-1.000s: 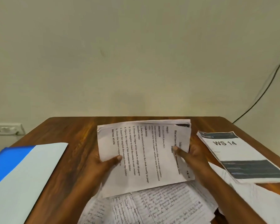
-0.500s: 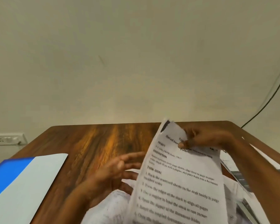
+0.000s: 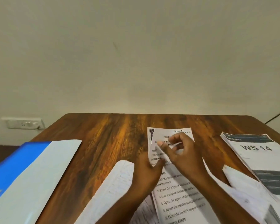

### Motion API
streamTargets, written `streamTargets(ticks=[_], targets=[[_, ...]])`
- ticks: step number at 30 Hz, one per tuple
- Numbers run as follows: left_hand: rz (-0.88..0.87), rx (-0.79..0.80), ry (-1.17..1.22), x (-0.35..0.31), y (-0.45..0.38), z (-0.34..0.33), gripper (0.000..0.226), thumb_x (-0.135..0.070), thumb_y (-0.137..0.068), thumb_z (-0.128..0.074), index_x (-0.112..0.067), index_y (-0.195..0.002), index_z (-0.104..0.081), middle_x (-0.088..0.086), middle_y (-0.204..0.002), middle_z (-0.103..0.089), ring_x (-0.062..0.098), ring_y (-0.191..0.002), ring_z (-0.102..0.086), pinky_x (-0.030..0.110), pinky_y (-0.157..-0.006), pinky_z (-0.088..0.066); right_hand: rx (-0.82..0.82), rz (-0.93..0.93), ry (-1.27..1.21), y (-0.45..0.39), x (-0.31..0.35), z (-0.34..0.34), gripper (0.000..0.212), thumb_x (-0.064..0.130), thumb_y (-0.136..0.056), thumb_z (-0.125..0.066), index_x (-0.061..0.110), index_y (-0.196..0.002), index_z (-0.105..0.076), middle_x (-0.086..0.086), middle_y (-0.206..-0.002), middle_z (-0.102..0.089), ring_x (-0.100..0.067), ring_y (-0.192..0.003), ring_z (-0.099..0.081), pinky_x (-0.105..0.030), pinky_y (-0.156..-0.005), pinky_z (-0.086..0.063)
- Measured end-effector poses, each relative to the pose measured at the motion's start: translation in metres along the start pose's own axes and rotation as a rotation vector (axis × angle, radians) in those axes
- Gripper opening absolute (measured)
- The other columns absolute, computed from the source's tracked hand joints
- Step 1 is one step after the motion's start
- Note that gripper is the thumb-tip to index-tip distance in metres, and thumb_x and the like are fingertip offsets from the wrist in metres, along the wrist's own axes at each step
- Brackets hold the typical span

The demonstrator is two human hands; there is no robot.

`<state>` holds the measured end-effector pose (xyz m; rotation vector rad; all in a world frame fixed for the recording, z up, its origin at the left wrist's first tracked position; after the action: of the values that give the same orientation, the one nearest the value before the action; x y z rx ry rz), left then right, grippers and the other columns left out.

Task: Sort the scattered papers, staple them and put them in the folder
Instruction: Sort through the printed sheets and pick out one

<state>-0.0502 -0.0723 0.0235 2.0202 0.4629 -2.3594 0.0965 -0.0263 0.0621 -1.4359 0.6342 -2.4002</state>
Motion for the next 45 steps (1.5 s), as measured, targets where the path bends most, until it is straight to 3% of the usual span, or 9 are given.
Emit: streamTargets(ticks=[7, 13, 17, 22, 27, 33, 38, 42, 45], targets=[[-0.186, -0.025, -0.253, 0.007, 0.005, -0.003, 0.030, -0.010, -0.098, -0.066, -0.029, -0.121, -0.073, -0.021, -0.103, -0.077, -0.004, -0.094, -0.073, 0.016, -0.077, -0.059, 0.058, -0.106, -0.243, 0.026, -0.020, -0.029, 0.063, 0.083, -0.061, -0.076, 0.025, -0.086, -0.069, 0.009, -0.088, -0.074, -0.015, -0.078, -0.068, -0.029, -0.072, -0.058], [-0.207, 0.024, -0.235, 0.016, 0.000, -0.002, 0.039, -0.008, -0.093, -0.069, -0.030, -0.125, -0.074, -0.018, -0.107, -0.079, 0.000, -0.098, -0.074, 0.031, -0.084, -0.063, 0.100, -0.163, -0.522, 0.032, -0.020, -0.036, 0.029, 0.027, -0.080, -0.089, 0.006, -0.085, -0.069, -0.010, -0.082, -0.074, -0.022, -0.078, -0.071, -0.033, -0.073, -0.060], [-0.179, 0.073, -0.115, 0.017, -0.005, -0.001, 0.033, -0.016, -0.091, -0.074, -0.030, -0.120, -0.076, -0.008, -0.110, -0.078, 0.012, -0.102, -0.076, 0.043, -0.087, -0.064, 0.098, -0.190, -0.554, 0.031, -0.024, -0.037, 0.034, 0.035, -0.076, -0.089, 0.008, -0.085, -0.069, -0.011, -0.084, -0.074, -0.026, -0.081, -0.071, -0.042, -0.078, -0.061], [-0.258, 0.087, -0.046, 0.010, -0.005, 0.005, 0.024, -0.023, -0.093, -0.065, -0.025, -0.114, -0.076, -0.002, -0.105, -0.076, 0.023, -0.100, -0.073, 0.051, -0.081, -0.062, 0.069, -0.176, -0.546, 0.032, -0.020, -0.037, 0.062, 0.065, -0.064, -0.087, 0.009, -0.083, -0.069, -0.011, -0.082, -0.073, -0.031, -0.078, -0.067, -0.047, -0.075, -0.058], [-0.278, 0.151, 0.078, 0.009, -0.006, 0.008, 0.037, -0.030, -0.095, -0.052, -0.016, -0.121, -0.074, 0.009, -0.107, -0.077, 0.035, -0.098, -0.073, 0.065, -0.083, -0.057, 0.107, -0.161, -0.604, 0.032, -0.018, -0.032, 0.040, 0.040, -0.080, -0.082, 0.003, -0.084, -0.067, -0.005, -0.075, -0.071, -0.013, -0.072, -0.065, -0.028, -0.072, -0.055], [-0.278, 0.090, 0.000, 0.011, -0.008, 0.008, 0.035, -0.039, -0.111, -0.048, -0.021, -0.100, -0.076, 0.005, -0.086, -0.074, 0.031, -0.078, -0.072, 0.060, -0.069, -0.058, 0.103, -0.166, -0.655, 0.032, -0.019, -0.031, 0.045, 0.044, -0.083, -0.077, 0.001, -0.085, -0.066, -0.017, -0.079, -0.070, -0.023, -0.074, -0.064, -0.039, -0.074, -0.055], [-0.291, 0.090, -0.032, 0.012, -0.008, 0.008, 0.031, -0.034, -0.112, -0.050, -0.022, -0.109, -0.078, 0.002, -0.093, -0.077, 0.027, -0.083, -0.075, 0.050, -0.070, -0.059, 0.097, -0.175, -0.670, 0.034, -0.019, -0.031, 0.047, 0.047, -0.082, -0.077, 0.002, -0.084, -0.066, -0.010, -0.074, -0.067, -0.020, -0.072, -0.060, -0.034, -0.071, -0.053], [-0.305, 0.077, -0.028, 0.011, -0.008, 0.008, 0.036, -0.035, -0.113, -0.047, -0.020, -0.100, -0.076, 0.005, -0.083, -0.075, 0.028, -0.075, -0.073, 0.057, -0.065, -0.057, 0.089, -0.185, -0.690, 0.033, -0.020, -0.030, 0.041, 0.036, -0.086, -0.073, -0.004, -0.084, -0.064, -0.011, -0.072, -0.065, -0.017, -0.068, -0.058, -0.030, -0.066, -0.050], [-0.319, 0.078, -0.052, 0.011, -0.008, 0.008, 0.034, -0.036, -0.112, -0.048, -0.021, -0.103, -0.077, 0.005, -0.085, -0.076, 0.028, -0.075, -0.075, 0.057, -0.063, -0.057, 0.074, -0.171, -0.688, 0.033, -0.019, -0.029, 0.048, 0.045, -0.084, -0.075, -0.002, -0.082, -0.063, -0.012, -0.071, -0.063, -0.021, -0.069, -0.057, -0.033, -0.067, -0.051]])
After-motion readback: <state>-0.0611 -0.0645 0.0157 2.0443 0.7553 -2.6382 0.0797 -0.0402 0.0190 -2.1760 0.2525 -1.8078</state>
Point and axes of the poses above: each hand's wrist, its own y-axis away from the middle knuckle, its own z-axis out of the back of the hand, x = y × z, the point moved 3 cm from there along -y, towards the middle knuckle
